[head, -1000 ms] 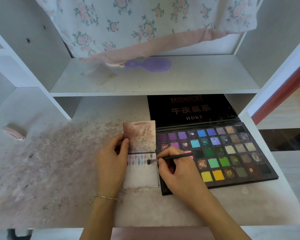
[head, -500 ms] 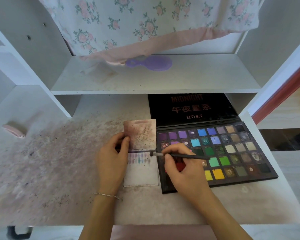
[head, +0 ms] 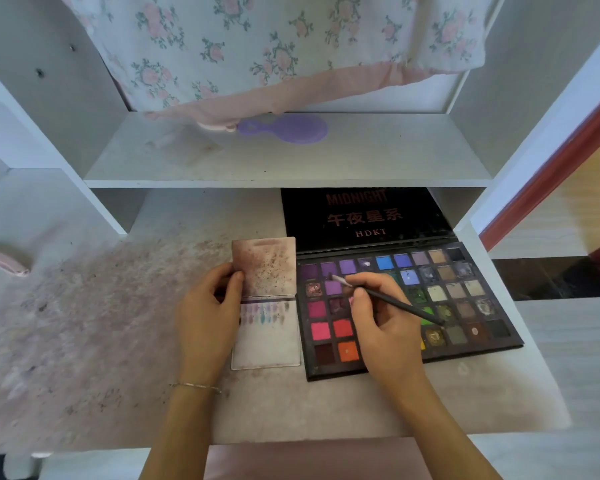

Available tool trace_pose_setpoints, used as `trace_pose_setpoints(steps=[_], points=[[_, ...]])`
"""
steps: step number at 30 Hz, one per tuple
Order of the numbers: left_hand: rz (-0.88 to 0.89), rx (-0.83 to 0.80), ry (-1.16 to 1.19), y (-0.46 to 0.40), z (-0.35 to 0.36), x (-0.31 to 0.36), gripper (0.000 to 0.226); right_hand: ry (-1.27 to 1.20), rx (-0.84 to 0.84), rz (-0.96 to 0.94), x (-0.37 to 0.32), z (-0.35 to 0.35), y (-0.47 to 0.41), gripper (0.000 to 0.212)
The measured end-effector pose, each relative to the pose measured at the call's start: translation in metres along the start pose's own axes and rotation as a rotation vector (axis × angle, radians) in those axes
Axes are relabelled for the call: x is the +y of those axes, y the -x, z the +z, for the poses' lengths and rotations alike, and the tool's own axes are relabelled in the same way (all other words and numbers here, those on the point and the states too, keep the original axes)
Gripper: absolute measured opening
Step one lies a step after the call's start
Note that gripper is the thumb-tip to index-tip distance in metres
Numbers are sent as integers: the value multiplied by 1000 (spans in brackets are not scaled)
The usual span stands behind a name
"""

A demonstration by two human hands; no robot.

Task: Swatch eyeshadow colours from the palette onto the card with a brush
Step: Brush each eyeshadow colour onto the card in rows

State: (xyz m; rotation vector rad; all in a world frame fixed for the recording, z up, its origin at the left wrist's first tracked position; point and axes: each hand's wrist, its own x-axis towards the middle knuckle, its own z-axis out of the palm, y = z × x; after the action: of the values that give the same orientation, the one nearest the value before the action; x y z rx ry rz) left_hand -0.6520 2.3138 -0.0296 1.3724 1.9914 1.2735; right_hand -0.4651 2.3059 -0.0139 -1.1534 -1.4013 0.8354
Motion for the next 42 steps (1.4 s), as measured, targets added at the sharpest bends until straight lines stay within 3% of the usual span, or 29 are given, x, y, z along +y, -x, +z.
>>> trace_pose_setpoints(steps=[9, 14, 19, 42], points=[[-1, 11, 8, 1, 0, 0, 23, 189, 239, 26, 17, -62, -9, 36], [-10, 1, -11, 1, 0, 0, 24, 349, 417, 16, 29, -91, -19, 19], [-8, -9, -25, 1, -1, 0, 24, 392, 504, 62, 39, -100, -24, 16], [-12, -15, 1, 3, 0, 4, 25, 486, 436, 153, 37, -101, -26, 15]])
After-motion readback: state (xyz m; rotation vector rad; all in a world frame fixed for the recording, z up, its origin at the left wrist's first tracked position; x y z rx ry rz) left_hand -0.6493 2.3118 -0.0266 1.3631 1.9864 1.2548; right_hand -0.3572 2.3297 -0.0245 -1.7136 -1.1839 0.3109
